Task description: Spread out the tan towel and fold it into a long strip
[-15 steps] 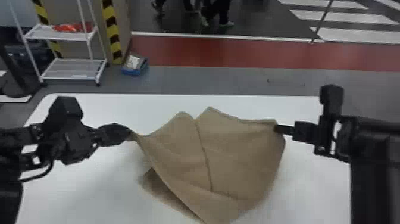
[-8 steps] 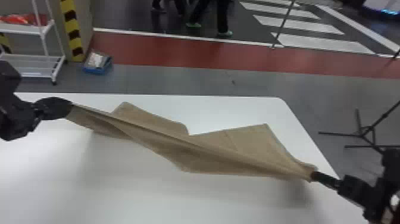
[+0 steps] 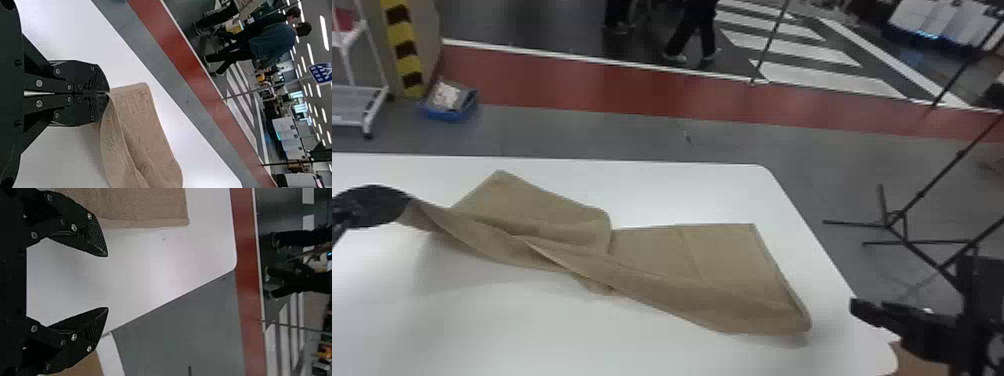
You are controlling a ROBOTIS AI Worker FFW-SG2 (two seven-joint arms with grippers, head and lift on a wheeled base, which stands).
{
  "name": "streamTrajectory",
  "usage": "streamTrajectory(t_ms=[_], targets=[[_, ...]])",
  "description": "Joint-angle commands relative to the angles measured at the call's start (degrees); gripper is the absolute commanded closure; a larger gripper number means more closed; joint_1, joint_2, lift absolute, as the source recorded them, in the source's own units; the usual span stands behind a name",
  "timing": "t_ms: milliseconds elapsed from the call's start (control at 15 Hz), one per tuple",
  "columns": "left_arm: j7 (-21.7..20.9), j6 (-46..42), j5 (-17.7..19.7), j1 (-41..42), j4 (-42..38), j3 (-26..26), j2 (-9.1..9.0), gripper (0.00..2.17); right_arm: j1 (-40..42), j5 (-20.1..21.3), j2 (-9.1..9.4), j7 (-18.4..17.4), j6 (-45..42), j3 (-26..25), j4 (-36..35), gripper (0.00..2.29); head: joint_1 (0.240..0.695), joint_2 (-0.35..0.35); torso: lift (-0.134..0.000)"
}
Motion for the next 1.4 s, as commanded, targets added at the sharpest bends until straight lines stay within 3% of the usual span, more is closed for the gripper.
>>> streamTrajectory(t_ms=[0,200,333,467,600,867,1067,1200,1333], targets=[[-0.24,-0.05,0.28,1.39,-1.17,0.38,0.0,2.14,3.5,12.59,0.01,6.65,-17.95,2.51,-1.12,0.07,0.695,-0.35,-0.118],[-0.59,-0.05,0.28,2.27,-1.96,0.47,0.0,2.14,7.11,25.86,-0.16,16.94,-34.12,6.91,-1.21,0.08,0.695,-0.35,-0.118],[-0.59,-0.23,0.28,2.88,-2.4,0.74,0.0,2.14,9.39,35.79,-1.3,19.49,-41.15,10.07,-1.21,0.09,0.695,-0.35,-0.118],[-0.68,-0.23,0.36,3.32,-3.1,1.0,0.09,2.14,11.24,42.65,-1.92,23.0,-45.37,11.83,-1.21,0.1,0.695,-0.324,-0.118],[-0.68,-0.76,0.89,3.67,-3.37,1.79,0.35,2.14,11.85,49.06,-2.27,23.18,-45.37,13.94,-0.86,0.12,0.695,-0.316,-0.118],[-0.68,-1.99,1.59,4.64,-3.37,2.14,0.44,2.14,9.74,54.42,-2.45,23.44,-44.32,20.09,3.27,0.22,0.695,-0.312,-0.118],[-0.77,-3.04,1.86,5.78,-3.98,2.85,0.53,2.14,7.11,59.08,-2.45,25.99,-43.09,24.57,6.7,0.29,0.695,-0.29,-0.118],[-0.85,-3.57,2.21,6.4,-4.33,3.64,0.62,2.14,5.7,60.14,-2.45,27.92,-42.38,26.42,8.11,0.43,0.695,-0.277,-0.118],[-0.85,-3.92,2.38,6.75,-4.33,3.9,0.71,2.14,4.21,59.26,-2.45,29.68,-41.68,27.03,8.72,0.84,0.695,-0.253,-0.118]])
